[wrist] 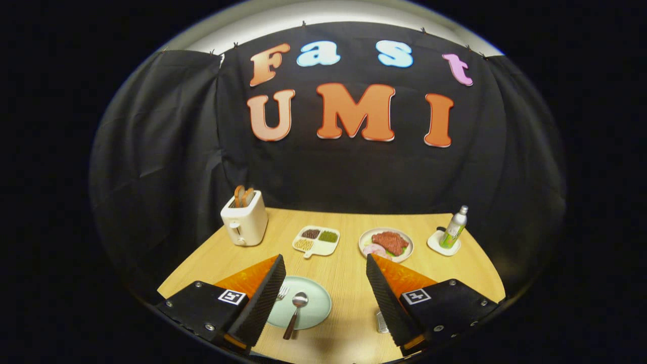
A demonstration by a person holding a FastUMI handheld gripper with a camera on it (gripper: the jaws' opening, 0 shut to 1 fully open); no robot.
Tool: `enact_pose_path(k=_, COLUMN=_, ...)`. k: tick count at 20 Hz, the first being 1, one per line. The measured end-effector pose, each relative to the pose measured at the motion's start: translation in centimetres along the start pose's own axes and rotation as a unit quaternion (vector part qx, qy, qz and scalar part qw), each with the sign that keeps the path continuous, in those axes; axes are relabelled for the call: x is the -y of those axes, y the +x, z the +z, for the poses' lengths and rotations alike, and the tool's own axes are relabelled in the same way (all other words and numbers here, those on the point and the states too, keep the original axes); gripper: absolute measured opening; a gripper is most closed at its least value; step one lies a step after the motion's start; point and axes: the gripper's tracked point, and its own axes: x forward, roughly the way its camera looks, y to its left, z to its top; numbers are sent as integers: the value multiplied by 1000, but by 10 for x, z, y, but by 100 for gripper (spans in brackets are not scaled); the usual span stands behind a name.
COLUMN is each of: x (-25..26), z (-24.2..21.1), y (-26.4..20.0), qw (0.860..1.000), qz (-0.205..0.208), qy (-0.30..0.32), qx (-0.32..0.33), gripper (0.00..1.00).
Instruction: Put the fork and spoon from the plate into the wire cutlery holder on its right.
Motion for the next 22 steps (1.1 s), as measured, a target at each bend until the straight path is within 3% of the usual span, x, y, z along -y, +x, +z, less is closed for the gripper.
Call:
enact_pose_path(k=5, x=-31, z=-60, y=28, qw=993, qz=26, qy=-15, qx=-114, gripper=96)
enact_pose_path(k=9, x=-53, z=-107, y=47, qw=978, qz=42, qy=-17, qx=-204, gripper=94)
enact_pose_path(k=17, x=-65, z=-197, y=76, qw=928, qz=50, qy=-37, qx=-369, gripper=81)
enact_pose_path(k=22, x=-77, z=-233, y=86, qw=894, qz=57, qy=-22, qx=-444, gripper=62)
